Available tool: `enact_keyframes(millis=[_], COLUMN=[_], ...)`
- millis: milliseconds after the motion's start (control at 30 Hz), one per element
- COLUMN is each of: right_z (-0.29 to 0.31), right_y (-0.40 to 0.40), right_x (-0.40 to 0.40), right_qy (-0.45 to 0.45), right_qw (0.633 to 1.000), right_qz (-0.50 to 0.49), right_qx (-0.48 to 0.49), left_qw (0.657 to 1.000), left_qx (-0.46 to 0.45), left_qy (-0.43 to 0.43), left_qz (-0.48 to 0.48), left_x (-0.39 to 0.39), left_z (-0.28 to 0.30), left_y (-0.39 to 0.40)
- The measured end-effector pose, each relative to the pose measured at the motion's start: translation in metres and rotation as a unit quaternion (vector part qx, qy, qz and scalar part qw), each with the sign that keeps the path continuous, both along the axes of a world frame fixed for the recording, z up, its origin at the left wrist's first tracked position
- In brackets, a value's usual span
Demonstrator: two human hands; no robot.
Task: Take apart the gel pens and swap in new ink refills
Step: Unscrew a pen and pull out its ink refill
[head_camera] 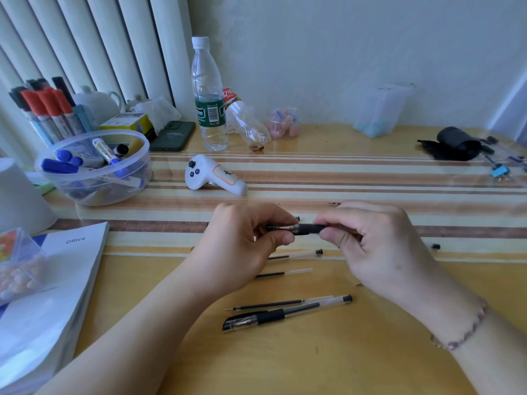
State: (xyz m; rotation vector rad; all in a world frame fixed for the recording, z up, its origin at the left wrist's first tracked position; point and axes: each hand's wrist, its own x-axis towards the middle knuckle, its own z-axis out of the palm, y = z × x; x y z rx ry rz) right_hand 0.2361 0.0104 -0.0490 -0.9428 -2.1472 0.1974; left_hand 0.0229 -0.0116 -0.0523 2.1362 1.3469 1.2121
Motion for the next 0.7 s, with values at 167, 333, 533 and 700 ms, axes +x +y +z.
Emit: enact_keyframes(millis=[167, 333, 533, 700], right_z=[-0.001, 0.0, -0.013, -0.014], right_y=[-0.001, 0.029, 0.058, 0.061], right_x=[-0.006, 0.026, 0.056, 0.053], right_qy=[-0.007, -0.074, -0.133, -0.14], right_qw=[1.0, 0.986, 0.943, 0.941], right_qz=[-0.016, -0.145, -0.275, -0.284], right_qx=[-0.021, -0.022, -0.131, -0.118], left_qw=[0.999, 0.993, 0.989, 0.989], left_qx=[0.01, 0.035, 0.044, 0.043], left_qy=[0.032, 0.103, 0.11, 0.113], left_qz=[0.015, 0.053, 0.086, 0.082], left_x=[-0.002, -0.005, -0.009, -0.01], left_z=[0.002, -0.001, -0.006, -0.008], left_y=[0.0, 0.003, 0.006, 0.008])
